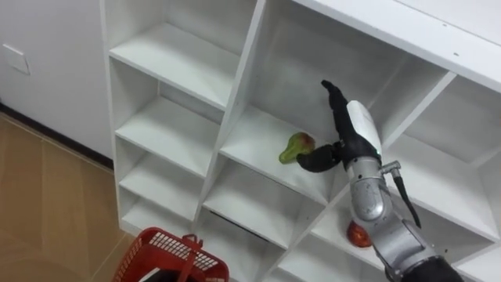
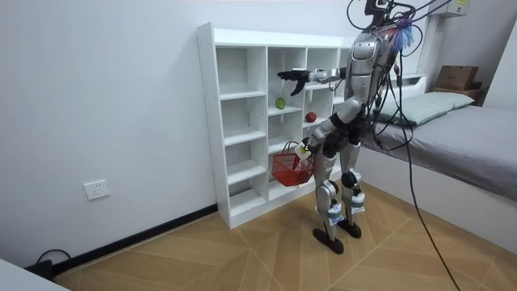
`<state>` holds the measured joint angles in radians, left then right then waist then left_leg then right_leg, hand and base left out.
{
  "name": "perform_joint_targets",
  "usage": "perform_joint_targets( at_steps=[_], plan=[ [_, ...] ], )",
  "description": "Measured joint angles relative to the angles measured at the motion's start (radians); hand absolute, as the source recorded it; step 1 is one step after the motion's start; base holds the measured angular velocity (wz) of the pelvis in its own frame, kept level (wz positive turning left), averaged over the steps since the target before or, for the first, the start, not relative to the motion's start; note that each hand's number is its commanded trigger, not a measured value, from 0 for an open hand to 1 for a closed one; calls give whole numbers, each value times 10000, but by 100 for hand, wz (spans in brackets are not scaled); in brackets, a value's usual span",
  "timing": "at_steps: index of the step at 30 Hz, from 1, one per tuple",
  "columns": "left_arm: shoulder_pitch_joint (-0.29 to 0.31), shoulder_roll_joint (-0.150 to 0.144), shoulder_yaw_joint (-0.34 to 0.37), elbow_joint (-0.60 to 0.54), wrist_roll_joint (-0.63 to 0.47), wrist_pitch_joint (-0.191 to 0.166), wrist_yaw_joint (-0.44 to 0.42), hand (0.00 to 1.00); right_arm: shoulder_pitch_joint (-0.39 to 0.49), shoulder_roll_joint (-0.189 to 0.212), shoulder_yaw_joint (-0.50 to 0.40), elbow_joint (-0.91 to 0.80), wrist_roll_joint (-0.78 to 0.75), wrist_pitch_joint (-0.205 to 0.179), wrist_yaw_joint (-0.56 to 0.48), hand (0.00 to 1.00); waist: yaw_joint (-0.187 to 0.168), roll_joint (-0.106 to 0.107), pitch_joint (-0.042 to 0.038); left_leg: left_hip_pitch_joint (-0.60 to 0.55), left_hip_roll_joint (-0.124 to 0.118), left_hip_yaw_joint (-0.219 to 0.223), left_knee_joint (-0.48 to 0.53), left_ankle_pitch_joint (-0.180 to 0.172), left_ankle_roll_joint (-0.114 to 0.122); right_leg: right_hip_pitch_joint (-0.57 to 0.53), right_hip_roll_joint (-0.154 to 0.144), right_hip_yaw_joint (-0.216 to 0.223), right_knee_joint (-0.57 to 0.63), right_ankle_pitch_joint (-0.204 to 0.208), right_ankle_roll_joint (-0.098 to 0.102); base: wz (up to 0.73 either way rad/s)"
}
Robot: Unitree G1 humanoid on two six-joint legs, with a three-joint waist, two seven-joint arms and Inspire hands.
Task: Collect fruits from the closet
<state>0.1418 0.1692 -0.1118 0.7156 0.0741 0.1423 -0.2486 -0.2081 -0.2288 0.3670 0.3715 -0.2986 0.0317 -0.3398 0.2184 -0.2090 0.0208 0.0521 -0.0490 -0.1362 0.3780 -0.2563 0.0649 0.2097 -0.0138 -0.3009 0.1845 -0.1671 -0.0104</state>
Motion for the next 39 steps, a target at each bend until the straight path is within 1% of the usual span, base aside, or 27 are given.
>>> perform_joint_targets(
  at_steps=[3,4,7,11,12,15,16,17,19,22,31,35,39],
  plan=[
    [161,-3,145,-162,63,5,-6,100,276,-119,0,-287,-146,-2,164,0,-66,24,-13,36,0,18,-1,-1,2,31,-3,2,3,0,0,0],
    [233,-3,203,-258,65,5,-7,100,375,-125,0,-332,-245,-2,175,0,-134,31,-16,31,0,18,13,-1,2,31,-4,1,9,0,0,0],
    [290,4,307,-284,63,2,-11,100,447,-123,31,-345,-311,-91,375,0,-192,69,-31,19,-3,21,41,0,0,29,-4,1,24,0,0,0],
    [314,2,342,-285,64,2,-11,100,447,-125,29,-306,-349,-85,396,0,-194,70,-33,0,-9,-2,60,-1,-3,24,3,23,41,0,0,0],
    [314,2,344,-285,64,0,-11,100,443,-125,27,-178,-552,-93,460,0,-194,70,-33,-31,-8,-14,83,-2,-4,10,10,21,41,1,-1,4],
    [316,14,341,-285,-49,-135,-9,100,434,-109,27,208,-820,-172,651,0,-161,114,-47,-276,-3,-35,217,-12,-12,-187,9,7,84,4,-6,1],
    [315,11,335,-285,-77,-208,-3,100,430,-109,28,322,-966,-183,661,0,-158,161,-39,-374,-5,-33,246,-8,-10,-284,-2,-7,136,5,-8,0],
    [312,5,315,-285,-217,-218,6,100,414,-104,28,475,-1011,-227,680,0,-121,239,-71,-471,0,-31,299,-9,-9,-404,-10,-30,220,5,-8,0],
    [315,-4,321,-285,-238,-289,-7,100,410,-103,11,624,-1165,-225,681,0,-1,302,-98,-552,-4,-3,298,-4,-4,-519,-20,-36,242,5,-8,-5],
    [316,-40,329,-296,-235,-383,-55,100,270,-103,-13,953,-1463,-223,680,0,101,316,-92,-596,-4,-23,291,-3,-5,-574,-20,-36,237,4,-9,0],
    [323,-19,429,-370,-277,-423,-199,100,-391,-105,-389,992,-1887,-257,592,0,148,333,-76,-671,20,45,173,18,-12,-747,-14,-12,195,6,-13,-1],
    [462,-3,600,-370,-430,-607,-201,100,-441,-96,-385,1004,-2334,-263,565,0,131,343,-55,-591,23,93,52,19,-4,-725,-27,-10,182,5,-13,-4],
    [511,12,666,-370,-453,-663,-203,100,-442,-98,-386,1004,-2396,-263,565,0,127,339,-50,-590,22,108,2,17,5,-723,-38,-6,184,4,-10,0]
  ],
)
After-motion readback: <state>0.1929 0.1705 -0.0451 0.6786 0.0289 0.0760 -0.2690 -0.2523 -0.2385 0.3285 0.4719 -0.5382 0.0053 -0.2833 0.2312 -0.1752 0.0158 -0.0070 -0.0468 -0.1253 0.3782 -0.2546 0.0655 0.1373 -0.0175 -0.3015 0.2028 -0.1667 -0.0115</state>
